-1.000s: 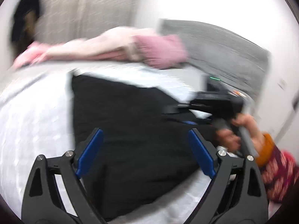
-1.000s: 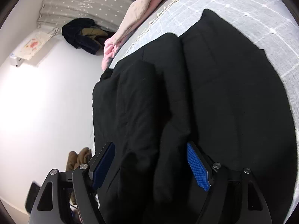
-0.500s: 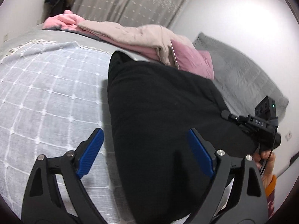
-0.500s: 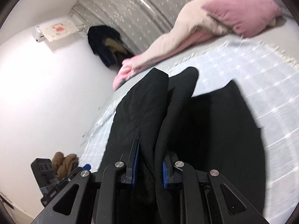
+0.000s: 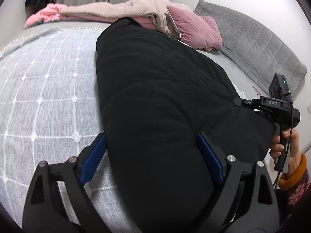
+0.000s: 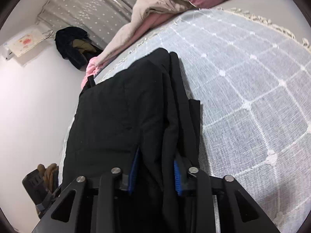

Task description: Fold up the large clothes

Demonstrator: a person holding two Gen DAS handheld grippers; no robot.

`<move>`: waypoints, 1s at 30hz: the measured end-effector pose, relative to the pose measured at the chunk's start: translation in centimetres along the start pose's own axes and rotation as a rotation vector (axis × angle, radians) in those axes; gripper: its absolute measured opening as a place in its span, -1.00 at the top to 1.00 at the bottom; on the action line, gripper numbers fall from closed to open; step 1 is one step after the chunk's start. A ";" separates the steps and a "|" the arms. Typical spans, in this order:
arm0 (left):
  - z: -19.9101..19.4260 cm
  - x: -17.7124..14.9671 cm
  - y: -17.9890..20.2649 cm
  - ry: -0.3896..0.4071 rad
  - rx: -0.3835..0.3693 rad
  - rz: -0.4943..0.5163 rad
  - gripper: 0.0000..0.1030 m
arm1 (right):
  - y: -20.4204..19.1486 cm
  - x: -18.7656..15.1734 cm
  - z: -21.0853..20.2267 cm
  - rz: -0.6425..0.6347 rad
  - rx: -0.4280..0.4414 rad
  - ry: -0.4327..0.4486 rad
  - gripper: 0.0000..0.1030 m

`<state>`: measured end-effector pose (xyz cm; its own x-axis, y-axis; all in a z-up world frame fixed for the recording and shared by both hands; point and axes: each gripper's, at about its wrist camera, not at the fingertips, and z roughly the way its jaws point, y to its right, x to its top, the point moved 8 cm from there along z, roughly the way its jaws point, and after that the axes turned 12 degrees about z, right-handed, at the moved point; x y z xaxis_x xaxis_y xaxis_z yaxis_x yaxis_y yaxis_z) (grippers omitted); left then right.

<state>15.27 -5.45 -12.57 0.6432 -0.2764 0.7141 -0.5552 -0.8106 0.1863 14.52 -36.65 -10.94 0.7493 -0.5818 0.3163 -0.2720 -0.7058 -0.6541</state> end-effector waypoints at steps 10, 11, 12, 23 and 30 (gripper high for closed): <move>-8.6 2.7 0.7 0.171 -0.023 0.083 -0.30 | -7.2 -3.0 -8.9 -0.329 -0.006 0.198 0.17; -8.4 2.4 1.3 0.158 -0.047 0.106 -0.12 | -7.9 -3.9 -8.4 -0.372 -0.016 0.181 0.17; -7.8 1.7 2.1 0.127 -0.078 0.137 -0.03 | -8.1 -4.5 -7.8 -0.409 -0.040 0.162 0.18; -4.2 -2.0 4.7 0.036 0.054 0.342 0.16 | -2.1 -6.7 -2.3 -0.346 -0.229 -0.060 0.21; -6.5 0.4 2.6 0.032 -0.007 0.167 -0.63 | -3.0 -5.6 -3.4 -0.335 -0.217 0.010 -0.24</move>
<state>10.65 -4.31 -7.36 0.5251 -0.3902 0.7563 -0.6567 -0.7511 0.0684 9.10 -32.69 -8.43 0.8126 -0.3080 0.4948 -0.1357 -0.9256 -0.3534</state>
